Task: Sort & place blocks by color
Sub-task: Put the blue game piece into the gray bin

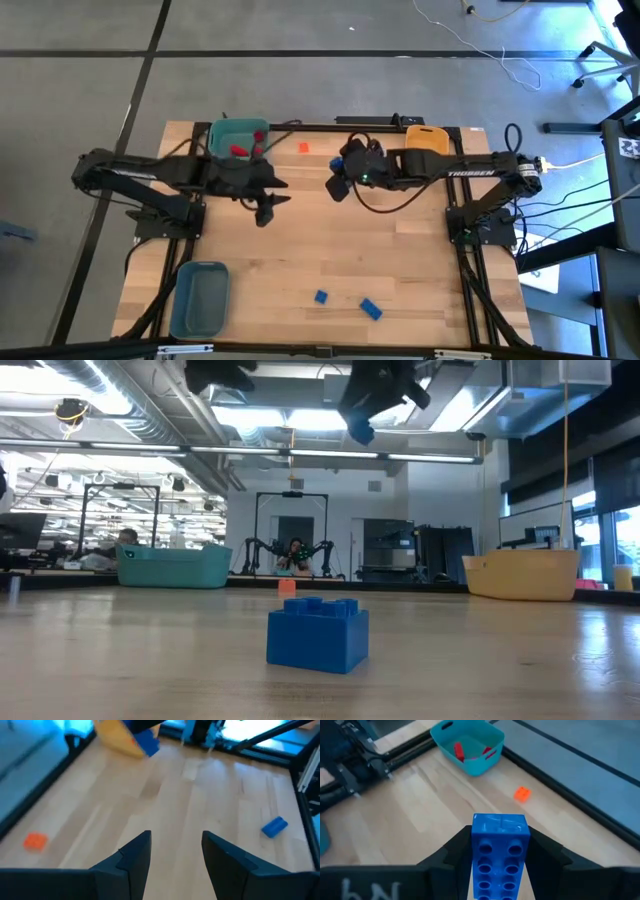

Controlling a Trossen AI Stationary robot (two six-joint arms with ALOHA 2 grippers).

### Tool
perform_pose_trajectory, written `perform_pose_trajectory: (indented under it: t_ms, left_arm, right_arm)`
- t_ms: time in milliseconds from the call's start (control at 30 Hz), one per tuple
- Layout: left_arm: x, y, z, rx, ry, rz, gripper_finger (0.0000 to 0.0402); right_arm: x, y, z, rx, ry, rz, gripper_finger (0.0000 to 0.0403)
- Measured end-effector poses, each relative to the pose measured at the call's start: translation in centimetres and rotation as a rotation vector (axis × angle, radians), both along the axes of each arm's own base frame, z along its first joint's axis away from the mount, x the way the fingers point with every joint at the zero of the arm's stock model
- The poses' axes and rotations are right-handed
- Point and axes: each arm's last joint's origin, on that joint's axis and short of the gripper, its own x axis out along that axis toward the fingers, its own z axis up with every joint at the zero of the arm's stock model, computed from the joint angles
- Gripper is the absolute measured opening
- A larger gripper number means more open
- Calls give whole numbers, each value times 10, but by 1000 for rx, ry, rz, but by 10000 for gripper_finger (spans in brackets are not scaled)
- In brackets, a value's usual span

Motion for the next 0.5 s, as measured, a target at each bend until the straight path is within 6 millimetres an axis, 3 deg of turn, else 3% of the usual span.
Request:
perform_pose_trajectory:
  t_ms: [167, 500]
  left_arm:
    - [9, -7, -32, 77, -80, 6, 169]
    - [6, 0, -78, 48, -524, 202, 169]
  right_arm:
    - [1, 0, 17, -27, -37, 23, 142]
    - [2, -1, 60, -112, -178, 50, 142]
